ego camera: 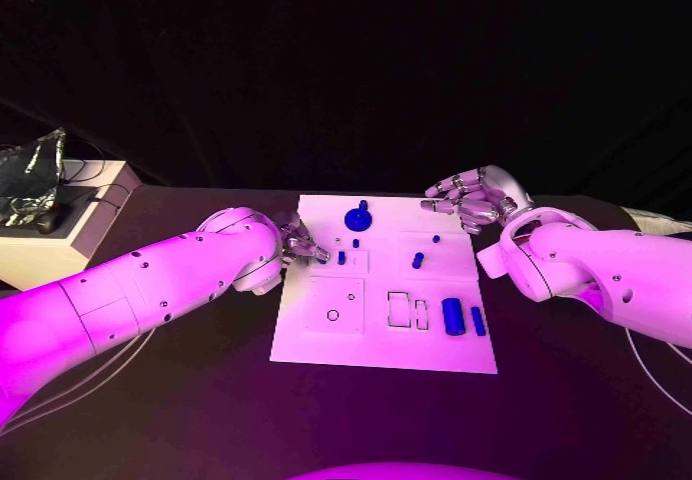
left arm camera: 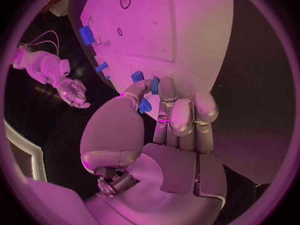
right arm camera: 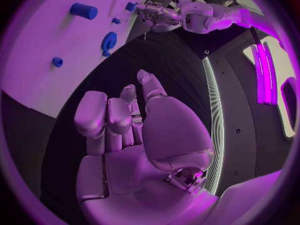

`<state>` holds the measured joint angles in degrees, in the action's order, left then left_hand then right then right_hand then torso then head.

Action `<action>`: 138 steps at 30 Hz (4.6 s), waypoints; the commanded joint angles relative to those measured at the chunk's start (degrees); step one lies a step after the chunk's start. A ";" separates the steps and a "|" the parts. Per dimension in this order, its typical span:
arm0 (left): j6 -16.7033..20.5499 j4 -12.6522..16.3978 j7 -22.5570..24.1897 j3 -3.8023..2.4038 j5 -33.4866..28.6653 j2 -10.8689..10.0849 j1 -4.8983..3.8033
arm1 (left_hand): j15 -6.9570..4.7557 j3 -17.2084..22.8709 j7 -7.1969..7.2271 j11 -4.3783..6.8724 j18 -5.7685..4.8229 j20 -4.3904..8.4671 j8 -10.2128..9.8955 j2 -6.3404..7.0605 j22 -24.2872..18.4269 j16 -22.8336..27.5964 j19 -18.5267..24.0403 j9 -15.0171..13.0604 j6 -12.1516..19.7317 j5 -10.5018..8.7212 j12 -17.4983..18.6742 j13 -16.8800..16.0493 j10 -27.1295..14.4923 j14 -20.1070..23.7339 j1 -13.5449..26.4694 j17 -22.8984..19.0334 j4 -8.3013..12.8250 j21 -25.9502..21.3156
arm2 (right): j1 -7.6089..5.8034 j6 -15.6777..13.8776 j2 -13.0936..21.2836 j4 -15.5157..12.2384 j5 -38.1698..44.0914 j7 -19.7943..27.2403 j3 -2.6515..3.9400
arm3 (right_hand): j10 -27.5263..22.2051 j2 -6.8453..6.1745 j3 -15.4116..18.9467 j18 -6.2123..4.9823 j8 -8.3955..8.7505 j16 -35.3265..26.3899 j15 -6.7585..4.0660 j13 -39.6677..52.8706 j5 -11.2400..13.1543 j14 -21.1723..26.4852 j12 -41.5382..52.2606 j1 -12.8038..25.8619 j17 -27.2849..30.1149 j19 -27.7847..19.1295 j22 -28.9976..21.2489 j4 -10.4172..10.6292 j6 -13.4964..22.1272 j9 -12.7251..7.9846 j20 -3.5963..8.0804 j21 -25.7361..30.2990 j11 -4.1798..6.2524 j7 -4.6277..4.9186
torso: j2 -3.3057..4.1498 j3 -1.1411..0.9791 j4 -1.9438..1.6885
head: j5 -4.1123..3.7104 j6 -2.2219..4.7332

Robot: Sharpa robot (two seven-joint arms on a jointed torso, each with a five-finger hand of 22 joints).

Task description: Assemble the parts on the task board

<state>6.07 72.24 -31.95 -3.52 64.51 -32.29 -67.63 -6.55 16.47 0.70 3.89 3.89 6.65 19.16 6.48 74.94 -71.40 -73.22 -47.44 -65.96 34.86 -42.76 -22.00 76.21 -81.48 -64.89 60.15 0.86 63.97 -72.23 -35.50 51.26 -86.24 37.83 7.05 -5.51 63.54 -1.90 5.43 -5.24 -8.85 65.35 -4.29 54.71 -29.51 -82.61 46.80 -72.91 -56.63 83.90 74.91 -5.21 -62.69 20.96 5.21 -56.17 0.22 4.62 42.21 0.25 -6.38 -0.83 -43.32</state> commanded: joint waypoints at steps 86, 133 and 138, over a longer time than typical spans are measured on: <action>-3.28 -0.50 -0.92 0.37 1.12 0.21 0.58 | -0.17 -3.77 1.33 1.12 -0.98 -0.02 0.76 -1.50 0.70 -0.52 -0.17 -1.09 -0.72 -0.06 -1.56 0.56 0.74 -0.13 -0.53 0.29 -0.61 -0.60 | 0.25 0.78 -0.16 0.33 0.24 0.49 0.02 | 0.15 -0.13 -0.20 0.14 0.49 -0.33 0.07 0.11 -0.38 0.03 -0.44 0.31 0.05 2.73 7.35 0.14 -0.27 -0.11 -0.19 0.58 0.13 0.24 | 0.04 -0.01 0.01 | 0.16 -0.52; -1.33 -0.14 -0.65 0.29 0.67 -0.60 0.59 | -0.15 -29.63 1.42 0.98 -1.03 -0.03 1.95 -6.60 1.11 -0.72 -0.44 -1.80 -1.49 -9.07 -2.33 1.06 0.79 -0.18 -3.06 0.69 -9.61 -0.85 | 0.70 0.98 -0.15 0.38 0.23 0.49 0.02 | 0.14 -0.09 -0.24 0.12 0.48 -0.41 0.07 0.11 -0.37 0.03 -0.45 0.28 0.09 2.72 7.31 0.04 -0.28 -0.10 -0.19 0.78 0.13 0.24 | 0.00 0.10 -0.02 | 0.05 -0.55; -0.92 0.02 -0.51 0.25 0.96 -0.74 0.59 | -0.16 -29.37 1.36 0.94 -0.99 -0.06 2.08 -6.32 1.12 -0.73 -0.42 -1.97 -1.42 -10.95 -2.36 1.05 0.76 -0.17 -2.65 0.69 -10.49 -0.89 | 0.74 0.97 -0.14 0.37 0.44 0.47 0.02 | 0.14 -0.09 -0.24 0.12 0.48 -0.41 0.07 0.11 -0.37 0.03 -0.45 0.28 0.09 2.72 7.31 0.04 -0.28 -0.10 -0.19 0.78 0.13 0.24 | -0.01 0.06 -0.05 | 0.04 -0.59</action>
<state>5.14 72.28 -31.79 -3.38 65.43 -32.94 -67.24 -6.44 -12.87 2.44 5.27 3.91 6.65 20.87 0.04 74.90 -72.10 -73.20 -49.36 -67.24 24.19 -44.75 -20.99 77.05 -81.57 -68.03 60.79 -9.18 63.29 -71.54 -35.28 51.13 -85.83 37.83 7.06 -5.52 63.55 -1.90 5.43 -5.24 -8.62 65.13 -4.30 54.77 -29.50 -82.61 46.60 -72.92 -56.62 83.90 74.93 -5.21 -62.69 20.91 5.21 -55.49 0.22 4.62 42.20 0.34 -6.42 -0.80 -43.88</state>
